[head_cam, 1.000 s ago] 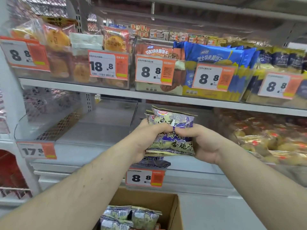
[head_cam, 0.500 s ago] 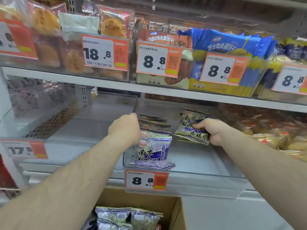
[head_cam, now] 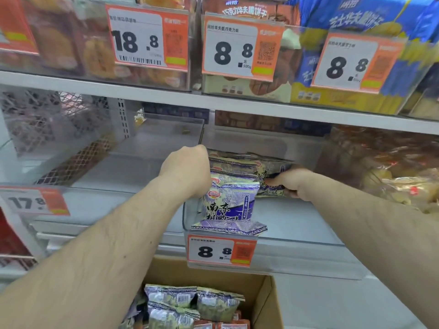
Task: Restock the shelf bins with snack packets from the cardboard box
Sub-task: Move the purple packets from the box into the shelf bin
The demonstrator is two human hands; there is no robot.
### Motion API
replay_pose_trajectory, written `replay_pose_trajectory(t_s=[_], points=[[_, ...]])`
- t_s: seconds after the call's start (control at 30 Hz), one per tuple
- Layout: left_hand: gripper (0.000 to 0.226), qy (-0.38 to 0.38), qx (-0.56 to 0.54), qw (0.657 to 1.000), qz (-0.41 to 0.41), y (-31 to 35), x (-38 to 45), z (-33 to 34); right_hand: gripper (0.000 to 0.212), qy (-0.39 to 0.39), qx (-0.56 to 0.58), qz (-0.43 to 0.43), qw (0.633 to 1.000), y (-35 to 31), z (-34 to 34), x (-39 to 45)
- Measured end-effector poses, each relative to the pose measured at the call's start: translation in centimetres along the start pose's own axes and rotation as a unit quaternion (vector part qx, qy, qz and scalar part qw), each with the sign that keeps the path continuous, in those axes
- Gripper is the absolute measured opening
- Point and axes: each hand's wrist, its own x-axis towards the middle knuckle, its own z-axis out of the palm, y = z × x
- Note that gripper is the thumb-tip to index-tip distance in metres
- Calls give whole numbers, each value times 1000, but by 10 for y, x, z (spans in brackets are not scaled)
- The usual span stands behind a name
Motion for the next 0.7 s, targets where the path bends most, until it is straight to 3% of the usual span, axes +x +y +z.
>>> replay_pose_trajectory(t_s=[0.13, 0.53, 0.63, 0.7], points=[[39, 2, -4, 1000, -3, -1, -2, 0, 27, -10, -14, 25, 1000, -9, 5, 1], [47, -6, -24, 999, -20, -4, -3, 3, 14, -43, 51, 30, 997, -7, -6, -1], [39, 48, -2, 999, 17, -6, -9, -4, 13, 82, -40, -22, 996, -13, -17, -34], [41, 137, -6, 985, 103, -9, -18, -10, 17, 126, -59, -129, 982, -17, -22, -65]])
